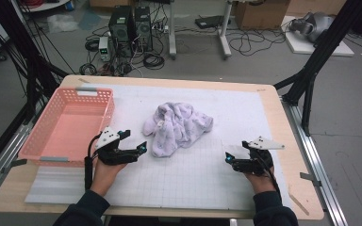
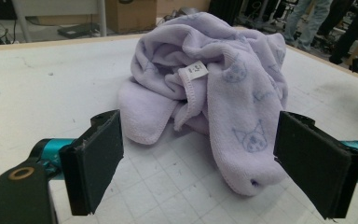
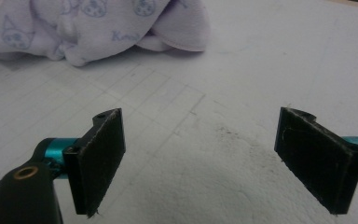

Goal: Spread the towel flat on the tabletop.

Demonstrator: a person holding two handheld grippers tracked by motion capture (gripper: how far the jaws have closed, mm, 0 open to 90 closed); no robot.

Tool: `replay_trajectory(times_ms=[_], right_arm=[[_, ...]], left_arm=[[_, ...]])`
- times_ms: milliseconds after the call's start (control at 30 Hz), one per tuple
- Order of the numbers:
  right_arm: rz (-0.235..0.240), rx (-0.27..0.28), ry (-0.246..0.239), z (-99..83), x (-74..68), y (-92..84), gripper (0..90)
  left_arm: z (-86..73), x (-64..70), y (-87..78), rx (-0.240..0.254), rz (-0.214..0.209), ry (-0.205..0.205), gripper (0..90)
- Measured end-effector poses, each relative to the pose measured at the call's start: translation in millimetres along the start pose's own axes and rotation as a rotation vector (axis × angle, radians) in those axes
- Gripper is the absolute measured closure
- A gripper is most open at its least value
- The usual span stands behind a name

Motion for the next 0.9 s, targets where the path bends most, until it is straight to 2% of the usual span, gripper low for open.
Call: replay_trajectory(times_ms=[133,267,433,467,533,567,667,733,767,800,833,867,900], right_arm=[[0.019,0.006,-0.035,6.3,-6.9,2.5,14.9],[0.045,-0.004,-0.078,16.2,-18.2,13.3,16.6],[0.097,0.007,-0.096,42.2,-38.9,36.5,24.6],[0.097,0.007,-0.096,42.2,-38.9,36.5,24.6],[0.125,0.0,-0.115,52.4,-47.2,46.4,31.1],[0.14,-0.01,-0.132,62.8,-55.8,59.5,35.8],[0.137,-0.02,-0.14,70.2,-62.5,68.1,38.6],[0.119,-0.023,-0.175,81.5,-73.8,83.1,38.9],[0.119,-0.023,-0.175,81.5,-73.8,83.1,38.9],[0.106,-0.038,-0.196,83.7,-77.0,89.6,38.9],[0.109,-0.093,-0.2,83.6,-82.9,104.6,39.1],[0.109,-0.093,-0.2,83.6,-82.9,104.6,39.1],[0.097,-0.154,-0.223,78.5,-87.1,119.2,45.5]], left_arm=[[-0.8,1.4,-0.4,-0.009,-0.006,0.007,16.8],[-0.4,2.4,-1.8,-0.012,-0.006,0.014,17.2],[-0.1,1.0,-0.7,-0.009,-0.004,0.011,17.8],[-0.2,0.7,-0.2,-0.007,-0.003,0.007,17.8],[-0.6,-0.1,0.2,-0.009,-0.001,0.006,18.2],[-0.7,-0.5,0.4,-0.009,-0.001,0.006,18.4],[-0.7,-0.8,0.2,-0.009,0.002,0.008,18.7],[-0.8,-1.0,0.4,-0.01,0.0,0.01,18.7],[-1.0,-1.0,0.5,-0.014,-0.001,0.01,18.7],[-1.2,-0.8,0.8,-0.013,-0.001,0.008,18.8],[-1.4,-0.5,1.0,-0.016,-0.003,0.008,19.3],[-1.5,-0.4,1.0,-0.018,-0.005,0.01,19.3],[-1.7,-0.2,1.1,-0.017,-0.006,0.01,19.4]])
Point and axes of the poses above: each handheld gripper's, and its own axes: y roughly forward along the jaws, z roughly out of its top, x roughly to its right, the point moved 4 cm from there along y, roughly forward along the jaws, and after that the axes turned 8 degrees about -z, right-handed, at the moved point
